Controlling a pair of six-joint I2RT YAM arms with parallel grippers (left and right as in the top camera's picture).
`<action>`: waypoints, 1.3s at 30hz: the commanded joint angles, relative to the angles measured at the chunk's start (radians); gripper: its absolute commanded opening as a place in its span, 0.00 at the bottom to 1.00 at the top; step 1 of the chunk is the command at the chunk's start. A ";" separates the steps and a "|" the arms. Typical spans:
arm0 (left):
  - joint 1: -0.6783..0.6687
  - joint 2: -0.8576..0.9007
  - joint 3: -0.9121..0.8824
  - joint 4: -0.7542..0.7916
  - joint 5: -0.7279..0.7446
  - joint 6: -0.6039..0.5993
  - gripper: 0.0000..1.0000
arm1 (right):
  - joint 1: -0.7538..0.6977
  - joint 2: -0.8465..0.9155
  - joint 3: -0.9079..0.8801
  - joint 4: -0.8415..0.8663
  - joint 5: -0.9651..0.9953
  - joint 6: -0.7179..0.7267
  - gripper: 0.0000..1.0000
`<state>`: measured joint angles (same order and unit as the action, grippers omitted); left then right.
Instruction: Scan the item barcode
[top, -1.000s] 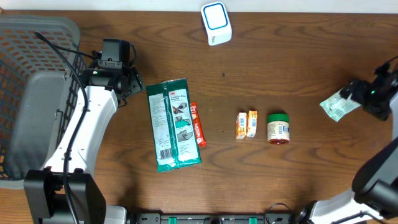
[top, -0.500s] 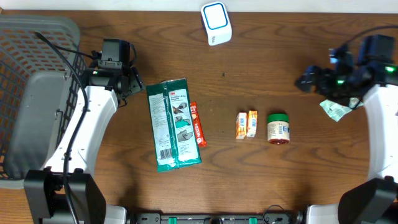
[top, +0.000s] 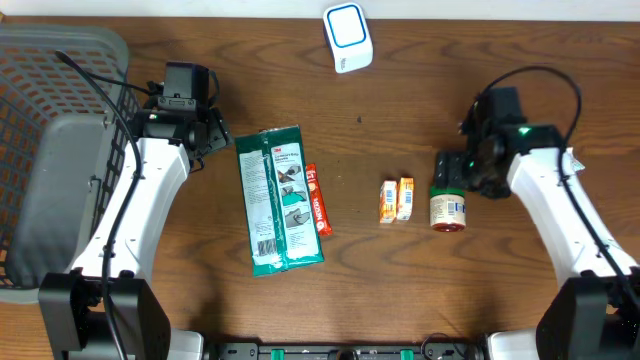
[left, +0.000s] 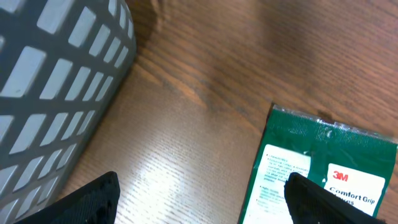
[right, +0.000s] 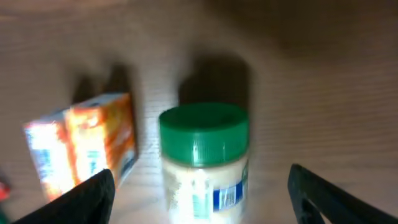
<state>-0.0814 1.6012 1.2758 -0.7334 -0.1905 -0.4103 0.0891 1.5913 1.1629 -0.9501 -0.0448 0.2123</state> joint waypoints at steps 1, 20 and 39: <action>0.000 0.000 0.005 -0.003 -0.021 0.010 0.85 | 0.005 0.004 -0.102 0.103 0.041 0.021 0.84; 0.000 0.000 0.005 -0.003 -0.021 0.010 0.85 | 0.004 0.003 -0.284 0.396 0.041 0.015 0.54; 0.000 0.000 0.005 -0.003 -0.021 0.010 0.85 | 0.004 -0.139 -0.194 0.337 0.111 -0.057 0.47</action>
<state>-0.0814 1.6012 1.2758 -0.7334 -0.1905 -0.4107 0.0895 1.4803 0.9474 -0.6102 0.0109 0.1730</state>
